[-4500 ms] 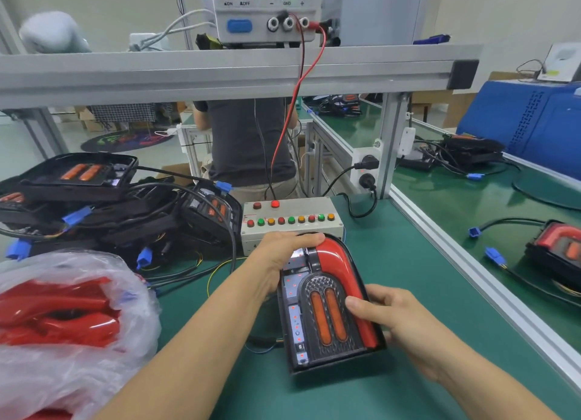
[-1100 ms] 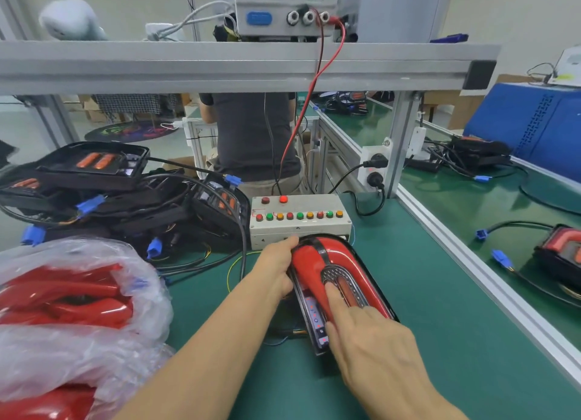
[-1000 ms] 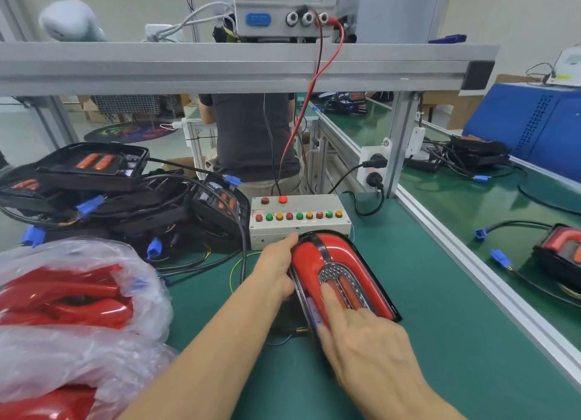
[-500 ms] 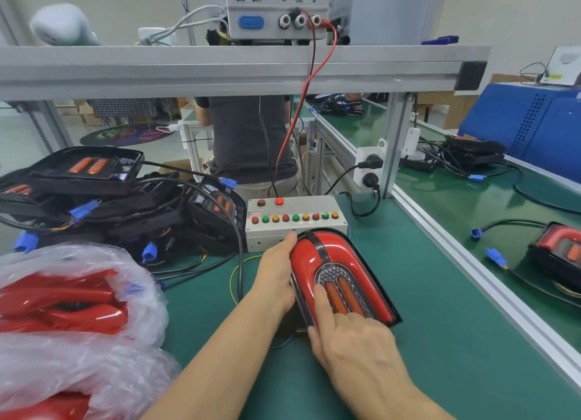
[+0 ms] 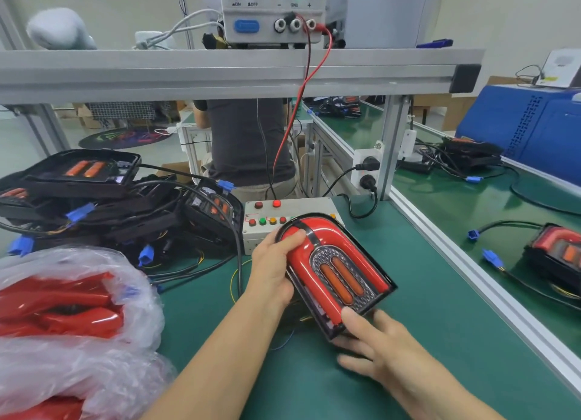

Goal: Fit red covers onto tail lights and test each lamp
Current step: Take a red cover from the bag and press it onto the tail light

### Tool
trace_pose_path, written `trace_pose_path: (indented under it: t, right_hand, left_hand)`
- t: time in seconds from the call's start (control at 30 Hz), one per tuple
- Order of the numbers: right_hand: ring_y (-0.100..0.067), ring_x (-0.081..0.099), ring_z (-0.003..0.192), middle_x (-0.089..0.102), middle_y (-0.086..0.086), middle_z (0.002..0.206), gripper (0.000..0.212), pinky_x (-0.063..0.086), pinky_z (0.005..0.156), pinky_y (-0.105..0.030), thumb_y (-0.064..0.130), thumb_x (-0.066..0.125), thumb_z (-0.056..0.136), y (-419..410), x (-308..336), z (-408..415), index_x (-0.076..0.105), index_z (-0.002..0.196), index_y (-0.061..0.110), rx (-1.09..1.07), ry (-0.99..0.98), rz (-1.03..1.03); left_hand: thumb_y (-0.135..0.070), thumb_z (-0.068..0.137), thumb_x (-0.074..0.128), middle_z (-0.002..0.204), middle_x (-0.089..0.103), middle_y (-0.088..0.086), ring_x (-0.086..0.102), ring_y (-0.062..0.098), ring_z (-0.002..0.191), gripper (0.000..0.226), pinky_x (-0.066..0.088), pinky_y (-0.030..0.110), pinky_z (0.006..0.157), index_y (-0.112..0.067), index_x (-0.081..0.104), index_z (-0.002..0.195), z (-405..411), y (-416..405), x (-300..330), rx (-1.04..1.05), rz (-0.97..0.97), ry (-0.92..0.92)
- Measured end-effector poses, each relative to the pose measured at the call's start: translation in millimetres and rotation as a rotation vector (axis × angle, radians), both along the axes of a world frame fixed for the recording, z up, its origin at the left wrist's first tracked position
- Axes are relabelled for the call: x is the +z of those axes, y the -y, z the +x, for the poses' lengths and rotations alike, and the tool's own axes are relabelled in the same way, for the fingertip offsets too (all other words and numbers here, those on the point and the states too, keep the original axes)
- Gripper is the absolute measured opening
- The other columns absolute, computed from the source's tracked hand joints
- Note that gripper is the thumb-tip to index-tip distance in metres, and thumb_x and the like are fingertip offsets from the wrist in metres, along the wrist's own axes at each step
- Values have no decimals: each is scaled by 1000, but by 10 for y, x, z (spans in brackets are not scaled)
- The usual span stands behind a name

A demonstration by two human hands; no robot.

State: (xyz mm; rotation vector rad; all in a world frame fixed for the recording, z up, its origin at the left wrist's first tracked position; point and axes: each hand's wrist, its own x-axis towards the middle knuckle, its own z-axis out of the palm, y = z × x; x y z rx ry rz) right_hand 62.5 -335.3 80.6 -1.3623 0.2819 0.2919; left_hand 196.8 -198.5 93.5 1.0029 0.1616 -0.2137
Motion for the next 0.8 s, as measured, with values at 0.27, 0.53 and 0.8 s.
trace_pose_path:
  t: [0.27, 0.53, 0.8]
  right_hand:
    - [-31, 72, 92, 73, -17, 104, 71, 59, 64, -34, 16, 83, 54, -90, -132, 145, 57, 119, 6, -123, 65, 219]
    - [-27, 68, 91, 74, -12, 105, 75, 59, 67, -33, 13, 84, 50, -80, -197, 144, 60, 121, 14, -114, 132, 219]
    - [-28, 66, 96, 73, -9, 108, 78, 59, 66, -36, 8, 85, 48, -31, -174, 133, 58, 121, 15, -38, 82, 183]
  left_hand:
    - [-5, 71, 74, 94, 74, 13, 72, 23, 76, 36, 59, 34, 63, -12, 68, 105, -96, 45, 67, -29, 28, 117]
    - [-15, 75, 71, 102, 73, 7, 71, 20, 84, 36, 57, 35, 66, -22, 69, 111, -126, -67, 84, -175, 34, 89]
    - [-20, 86, 66, 73, 74, 6, 70, 20, 63, 13, 55, 36, 64, -12, 66, 96, -54, -110, 122, -78, 104, -104]
